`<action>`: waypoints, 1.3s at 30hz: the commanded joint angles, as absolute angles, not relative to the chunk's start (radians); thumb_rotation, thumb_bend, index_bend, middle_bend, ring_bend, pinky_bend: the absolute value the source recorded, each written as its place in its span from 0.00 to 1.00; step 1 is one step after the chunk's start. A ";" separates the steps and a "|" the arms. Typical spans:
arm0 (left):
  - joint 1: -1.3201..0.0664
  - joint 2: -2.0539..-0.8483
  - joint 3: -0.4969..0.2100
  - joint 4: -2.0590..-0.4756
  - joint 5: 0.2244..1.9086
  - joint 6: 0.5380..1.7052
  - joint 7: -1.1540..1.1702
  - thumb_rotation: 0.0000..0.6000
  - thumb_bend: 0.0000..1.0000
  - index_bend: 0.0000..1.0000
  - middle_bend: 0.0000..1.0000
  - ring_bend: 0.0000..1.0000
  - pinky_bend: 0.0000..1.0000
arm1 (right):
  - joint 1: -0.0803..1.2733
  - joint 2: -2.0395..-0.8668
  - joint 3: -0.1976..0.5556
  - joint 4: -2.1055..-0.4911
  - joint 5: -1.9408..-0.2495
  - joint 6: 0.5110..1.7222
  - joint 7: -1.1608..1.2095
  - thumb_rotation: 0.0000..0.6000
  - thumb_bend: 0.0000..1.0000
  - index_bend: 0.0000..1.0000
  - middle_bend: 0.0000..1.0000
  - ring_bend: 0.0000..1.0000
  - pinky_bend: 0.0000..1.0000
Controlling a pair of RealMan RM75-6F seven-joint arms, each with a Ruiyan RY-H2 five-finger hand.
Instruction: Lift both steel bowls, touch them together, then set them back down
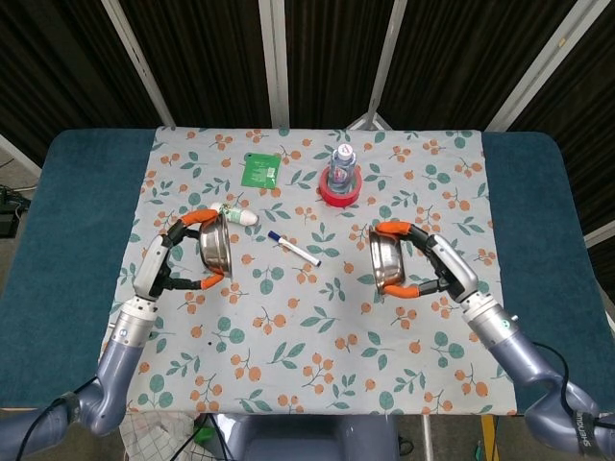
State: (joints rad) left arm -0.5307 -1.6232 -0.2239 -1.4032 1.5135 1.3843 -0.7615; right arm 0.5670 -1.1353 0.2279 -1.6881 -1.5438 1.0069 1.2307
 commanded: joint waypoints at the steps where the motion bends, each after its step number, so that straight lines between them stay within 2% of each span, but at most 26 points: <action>1: -0.541 -1.712 -0.215 -1.322 1.566 1.431 -0.773 1.00 0.05 0.35 0.22 0.20 0.39 | 0.588 -1.214 0.226 -1.675 -1.538 1.040 1.183 1.00 0.02 0.42 0.26 0.40 0.01; 14: -0.583 -1.843 -0.203 -1.203 1.586 1.448 -0.816 1.00 0.04 0.35 0.22 0.20 0.39 | 0.610 -1.347 0.258 -1.688 -1.397 1.051 1.034 1.00 0.02 0.43 0.26 0.40 0.01; 33: -0.653 -1.984 -0.194 -1.100 1.612 1.445 -0.782 1.00 0.04 0.35 0.22 0.20 0.39 | 0.648 -1.423 0.259 -1.795 -1.316 1.008 0.796 1.00 0.03 0.43 0.26 0.40 0.01; 39: -0.668 -2.049 -0.187 -1.051 1.625 1.466 -0.798 1.00 0.04 0.35 0.22 0.20 0.39 | 0.656 -1.447 0.266 -1.857 -1.254 0.984 0.747 1.00 0.07 0.43 0.27 0.40 0.01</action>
State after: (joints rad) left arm -0.6629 -2.0368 -0.1898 -1.0607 1.6202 1.4599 -0.7922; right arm 0.6528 -1.4391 0.2651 -1.8428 -1.2655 0.9912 0.7619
